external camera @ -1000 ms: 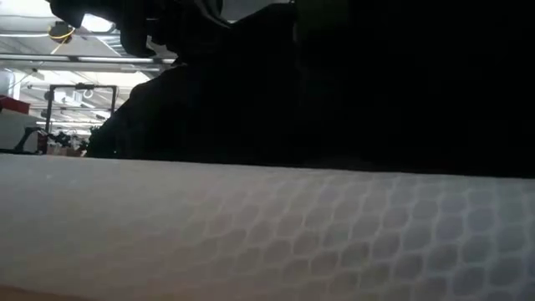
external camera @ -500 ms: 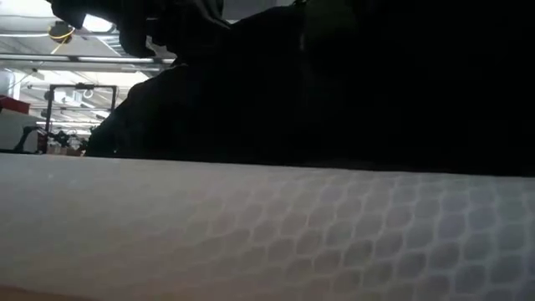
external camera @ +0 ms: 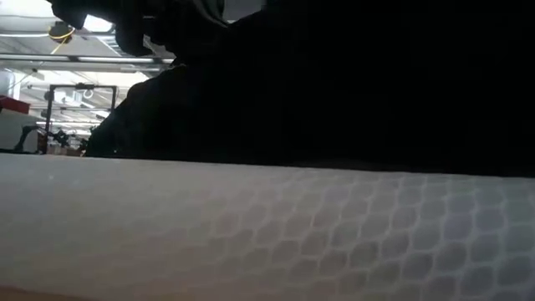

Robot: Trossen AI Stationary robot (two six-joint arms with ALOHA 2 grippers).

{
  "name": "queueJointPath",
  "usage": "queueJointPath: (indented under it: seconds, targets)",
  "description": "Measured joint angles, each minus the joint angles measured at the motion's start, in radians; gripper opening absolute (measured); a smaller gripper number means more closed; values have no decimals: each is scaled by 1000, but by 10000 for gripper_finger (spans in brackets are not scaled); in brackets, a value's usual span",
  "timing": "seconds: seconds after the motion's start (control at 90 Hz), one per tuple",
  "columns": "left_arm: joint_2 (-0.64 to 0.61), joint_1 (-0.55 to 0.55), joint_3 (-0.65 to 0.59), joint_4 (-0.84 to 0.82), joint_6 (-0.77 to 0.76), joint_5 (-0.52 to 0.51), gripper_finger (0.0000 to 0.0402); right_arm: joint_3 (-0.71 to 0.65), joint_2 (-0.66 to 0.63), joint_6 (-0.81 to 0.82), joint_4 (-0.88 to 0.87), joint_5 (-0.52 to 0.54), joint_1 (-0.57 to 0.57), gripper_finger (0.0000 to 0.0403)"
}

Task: Unpack backpack
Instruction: Open the black bag

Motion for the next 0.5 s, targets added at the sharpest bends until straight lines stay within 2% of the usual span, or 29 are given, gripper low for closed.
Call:
queueJointPath:
  seconds: [0.089, 0.278, 0.5]
  targets:
    - [0, 1, 0, -1, 0, 1, 17, 0, 22, -63, 9, 59, -14, 362]
    - [0, 1, 0, -7, -2, 24, 17, 0, 79, -216, 50, 64, -59, 363]
    - [0, 1, 0, -18, -4, 26, 17, 0, 100, -378, 169, 194, -78, 362]
